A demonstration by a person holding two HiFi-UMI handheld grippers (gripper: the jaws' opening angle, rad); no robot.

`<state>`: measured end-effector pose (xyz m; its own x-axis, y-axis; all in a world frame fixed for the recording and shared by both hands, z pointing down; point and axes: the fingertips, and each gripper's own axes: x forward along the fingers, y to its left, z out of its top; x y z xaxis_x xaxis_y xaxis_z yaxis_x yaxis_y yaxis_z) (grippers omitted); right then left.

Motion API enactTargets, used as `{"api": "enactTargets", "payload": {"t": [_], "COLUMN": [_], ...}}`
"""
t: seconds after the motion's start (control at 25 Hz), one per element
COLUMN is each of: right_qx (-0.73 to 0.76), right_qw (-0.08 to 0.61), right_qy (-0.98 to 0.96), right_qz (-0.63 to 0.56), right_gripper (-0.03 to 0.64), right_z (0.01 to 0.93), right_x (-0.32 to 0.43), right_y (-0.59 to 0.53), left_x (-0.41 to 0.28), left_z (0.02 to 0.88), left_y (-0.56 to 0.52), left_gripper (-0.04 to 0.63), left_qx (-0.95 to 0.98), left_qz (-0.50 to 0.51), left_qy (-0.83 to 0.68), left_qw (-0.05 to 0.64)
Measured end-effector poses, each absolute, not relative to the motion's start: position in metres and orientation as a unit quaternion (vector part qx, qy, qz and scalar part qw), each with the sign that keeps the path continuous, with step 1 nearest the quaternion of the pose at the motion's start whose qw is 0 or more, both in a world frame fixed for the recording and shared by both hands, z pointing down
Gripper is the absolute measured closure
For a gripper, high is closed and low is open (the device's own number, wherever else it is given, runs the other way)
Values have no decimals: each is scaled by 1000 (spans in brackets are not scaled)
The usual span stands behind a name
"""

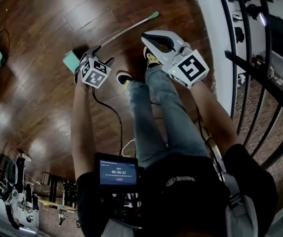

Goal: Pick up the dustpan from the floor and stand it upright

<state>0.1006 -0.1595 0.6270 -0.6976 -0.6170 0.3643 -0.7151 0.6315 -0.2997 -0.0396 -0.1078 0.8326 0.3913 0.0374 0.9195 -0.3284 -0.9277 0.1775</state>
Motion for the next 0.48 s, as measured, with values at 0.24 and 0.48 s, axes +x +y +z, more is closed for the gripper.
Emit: {"api": "enactTargets", "payload": {"t": [0.24, 0.48], "right_qx": [372, 342], "right_qw": [120, 153], "right_qy": [-890, -887], "right_qz": [235, 268], "right_gripper": [614, 614], "right_z": [734, 804], "right_x": [104, 90], "right_y": [-147, -126], "left_x": [-39, -22], "left_z": [961, 1043], "left_y": [-92, -48], "left_gripper": [209, 206], "left_qx": [789, 778], "left_qz": [584, 593], "left_qy": [-33, 13], "left_qw": [185, 207]}}
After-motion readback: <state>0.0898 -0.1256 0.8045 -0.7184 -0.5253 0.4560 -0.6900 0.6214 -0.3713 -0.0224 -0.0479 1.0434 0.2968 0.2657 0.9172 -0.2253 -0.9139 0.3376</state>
